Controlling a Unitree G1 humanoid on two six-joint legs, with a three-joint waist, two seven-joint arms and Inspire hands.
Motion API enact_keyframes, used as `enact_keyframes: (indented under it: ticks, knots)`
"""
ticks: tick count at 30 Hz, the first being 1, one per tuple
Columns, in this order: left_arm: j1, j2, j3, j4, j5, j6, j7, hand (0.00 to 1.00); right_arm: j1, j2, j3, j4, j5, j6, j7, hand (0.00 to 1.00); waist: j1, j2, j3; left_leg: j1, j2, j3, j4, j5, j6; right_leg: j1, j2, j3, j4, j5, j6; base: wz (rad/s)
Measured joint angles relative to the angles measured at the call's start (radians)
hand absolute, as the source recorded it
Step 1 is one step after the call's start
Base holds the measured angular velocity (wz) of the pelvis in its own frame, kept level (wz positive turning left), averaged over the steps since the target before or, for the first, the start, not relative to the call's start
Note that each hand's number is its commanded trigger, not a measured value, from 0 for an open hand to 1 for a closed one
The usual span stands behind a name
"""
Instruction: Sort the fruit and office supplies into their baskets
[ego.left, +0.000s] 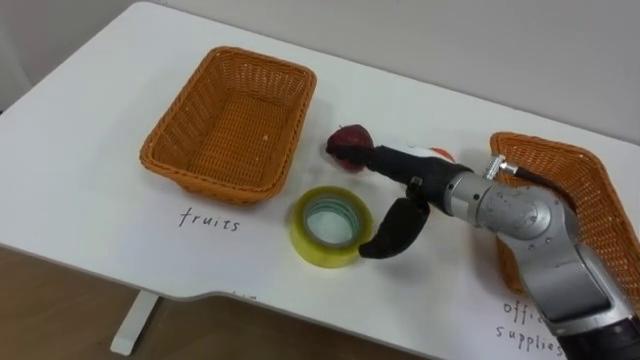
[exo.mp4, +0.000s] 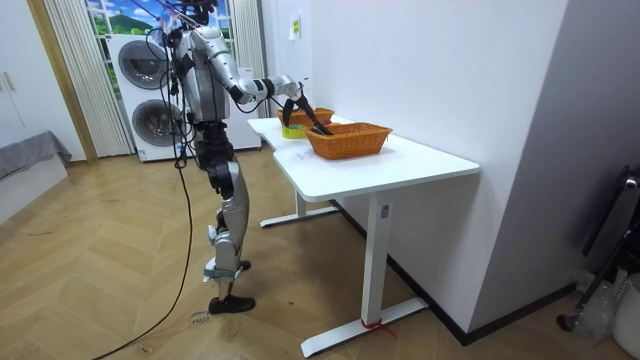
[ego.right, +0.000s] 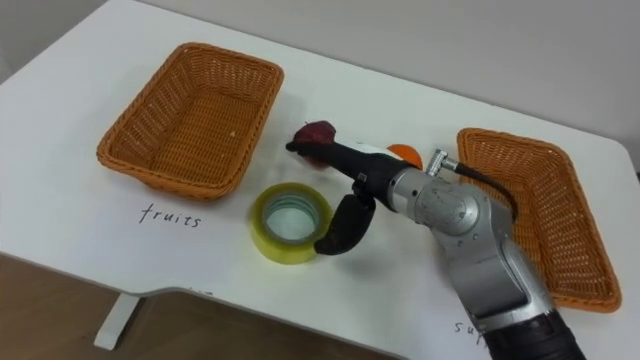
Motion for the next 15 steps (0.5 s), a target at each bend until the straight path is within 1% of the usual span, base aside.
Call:
enact_keyframes:
  ticks: [5,10,15]
  knots:
    - [-0.003,-0.002,0.000,0.000,-0.002,0.001,-0.010,0.00,-0.001,0.000,0.000,0.010,-0.003,0.001,0.000,0.00,0.016,0.001,-0.0006,0.003,0.000,-0.001,0.002,0.000,0.000,0.000,0.000,0.000,0.000,0.000,0.000,0.00]
    - [-0.002,-0.005,0.001,0.000,-0.001,0.002,-0.020,0.00,-0.001,0.001,0.000,0.011,-0.003,0.020,0.000,0.00,0.018,0.006,-0.0012,0.001,0.000,-0.010,0.002,0.000,0.000,0.000,0.000,-0.001,0.000,0.000,0.000,0.00]
    - [-0.002,-0.007,0.001,0.000,-0.001,0.011,-0.021,0.00,-0.005,0.001,0.000,0.011,-0.003,0.022,0.000,0.00,0.019,0.011,-0.0046,0.000,0.000,-0.010,0.000,0.000,0.000,0.000,0.000,0.000,0.000,0.000,0.000,0.00]
